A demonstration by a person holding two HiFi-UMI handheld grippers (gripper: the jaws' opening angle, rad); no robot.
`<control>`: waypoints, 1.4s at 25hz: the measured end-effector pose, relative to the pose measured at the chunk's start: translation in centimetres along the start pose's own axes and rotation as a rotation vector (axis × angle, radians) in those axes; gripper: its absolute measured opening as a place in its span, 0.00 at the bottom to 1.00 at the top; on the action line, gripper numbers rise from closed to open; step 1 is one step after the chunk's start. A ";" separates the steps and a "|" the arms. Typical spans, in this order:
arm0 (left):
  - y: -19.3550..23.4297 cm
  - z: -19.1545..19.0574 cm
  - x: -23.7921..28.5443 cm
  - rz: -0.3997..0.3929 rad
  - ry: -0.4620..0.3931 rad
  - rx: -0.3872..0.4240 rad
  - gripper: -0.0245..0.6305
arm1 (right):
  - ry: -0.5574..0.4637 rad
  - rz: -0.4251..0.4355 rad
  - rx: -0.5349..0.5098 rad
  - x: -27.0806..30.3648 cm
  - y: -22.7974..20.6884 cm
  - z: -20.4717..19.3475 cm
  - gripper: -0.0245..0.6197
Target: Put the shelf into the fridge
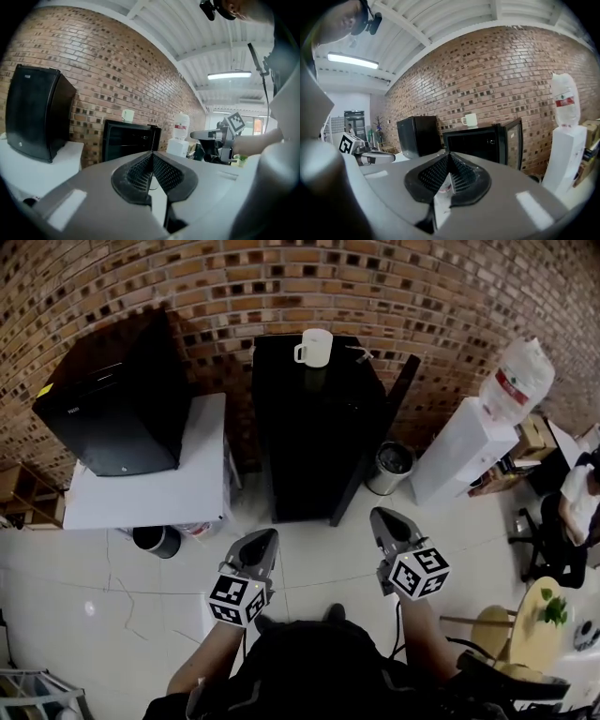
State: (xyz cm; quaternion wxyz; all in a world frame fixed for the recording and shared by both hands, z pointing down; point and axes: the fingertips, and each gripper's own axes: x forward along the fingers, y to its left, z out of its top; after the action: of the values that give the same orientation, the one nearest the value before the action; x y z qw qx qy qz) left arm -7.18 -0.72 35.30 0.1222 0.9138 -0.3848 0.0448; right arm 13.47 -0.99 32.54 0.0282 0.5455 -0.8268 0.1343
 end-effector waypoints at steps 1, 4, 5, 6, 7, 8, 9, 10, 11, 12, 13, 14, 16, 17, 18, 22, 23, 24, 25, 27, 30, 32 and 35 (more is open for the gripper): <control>-0.3 0.6 0.0 0.006 -0.017 0.004 0.03 | -0.008 0.008 0.002 -0.2 -0.2 0.6 0.05; -1.3 2.2 0.1 0.010 -0.058 0.049 0.03 | -0.031 0.024 0.015 -0.7 -0.9 1.8 0.05; -1.3 2.4 0.1 0.029 -0.058 0.058 0.03 | -0.029 0.022 0.009 -0.8 -1.0 1.9 0.05; -1.3 2.7 0.1 0.054 -0.052 0.060 0.03 | -0.024 0.020 -0.001 -0.8 -1.0 2.1 0.05; -1.4 3.1 0.1 0.075 -0.046 0.060 0.03 | -0.021 0.022 -0.012 -0.8 -0.9 2.4 0.05; -1.7 3.7 0.1 0.082 -0.046 0.062 0.03 | -0.021 0.027 -0.019 -0.9 -0.7 2.6 0.05; -2.2 4.5 0.1 0.074 -0.057 0.067 0.03 | -0.024 0.035 -0.021 -0.9 -0.6 2.9 0.05; -2.8 5.6 0.0 0.061 -0.077 0.076 0.03 | -0.030 0.043 -0.019 -0.9 -0.4 3.2 0.05; -3.3 6.5 0.0 0.051 -0.099 0.086 0.03 | -0.035 0.050 -0.016 -0.9 -0.2 3.4 0.05; -3.4 7.2 0.0 0.052 -0.113 0.096 0.03 | -0.040 0.056 -0.016 -0.8 -0.2 3.6 0.05; -3.3 7.6 0.0 0.063 -0.118 0.104 0.03 | -0.042 0.061 -0.015 -0.7 -0.1 3.7 0.05; -3.1 7.9 0.0 0.079 -0.118 0.106 0.03 | -0.044 0.065 -0.011 -0.7 -0.1 3.8 0.05; -2.5 8.1 0.1 0.104 -0.114 0.093 0.03 | -0.050 0.069 -0.012 -0.9 -0.2 4.2 0.05; -2.3 8.3 0.0 0.111 -0.117 0.082 0.03 | -0.053 0.066 -0.024 -1.1 -0.3 4.4 0.05; -2.0 8.5 -0.2 0.116 -0.123 0.069 0.03 | -0.055 0.060 -0.042 -1.1 -0.3 4.7 0.05; -0.8 8.3 -0.8 0.133 -0.121 0.033 0.03 | -0.071 0.067 -0.062 -0.4 0.5 5.1 0.05; -0.9 8.0 -0.7 0.125 -0.117 0.030 0.03 | -0.074 0.071 -0.052 -0.4 0.7 5.0 0.05; -1.3 7.8 -0.4 0.111 -0.115 0.032 0.03 | -0.075 0.075 -0.042 -0.3 0.8 4.9 0.05; -1.9 7.8 0.0 0.096 -0.115 0.041 0.03 | -0.075 0.078 -0.034 -0.3 0.9 4.9 0.05; -3.0 8.0 0.7 0.063 -0.121 0.067 0.03 | -0.075 0.081 -0.024 -0.2 0.9 4.7 0.05; -3.6 8.4 1.5 0.032 -0.130 0.085 0.03 | -0.075 0.076 -0.023 0.2 0.7 4.6 0.05; -3.4 8.4 1.5 0.032 -0.130 0.081 0.03 | -0.076 0.069 -0.020 0.3 0.5 4.6 0.05; -2.7 8.3 1.4 0.034 -0.124 0.079 0.03 | -0.081 0.056 -0.013 0.2 0.0 4.7 0.05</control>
State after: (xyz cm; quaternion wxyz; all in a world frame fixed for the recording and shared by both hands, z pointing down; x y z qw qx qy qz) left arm -4.38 -2.06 27.08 0.0611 0.9123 -0.4050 0.0056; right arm 13.80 -2.38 28.02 -0.0056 0.5270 -0.8430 0.1075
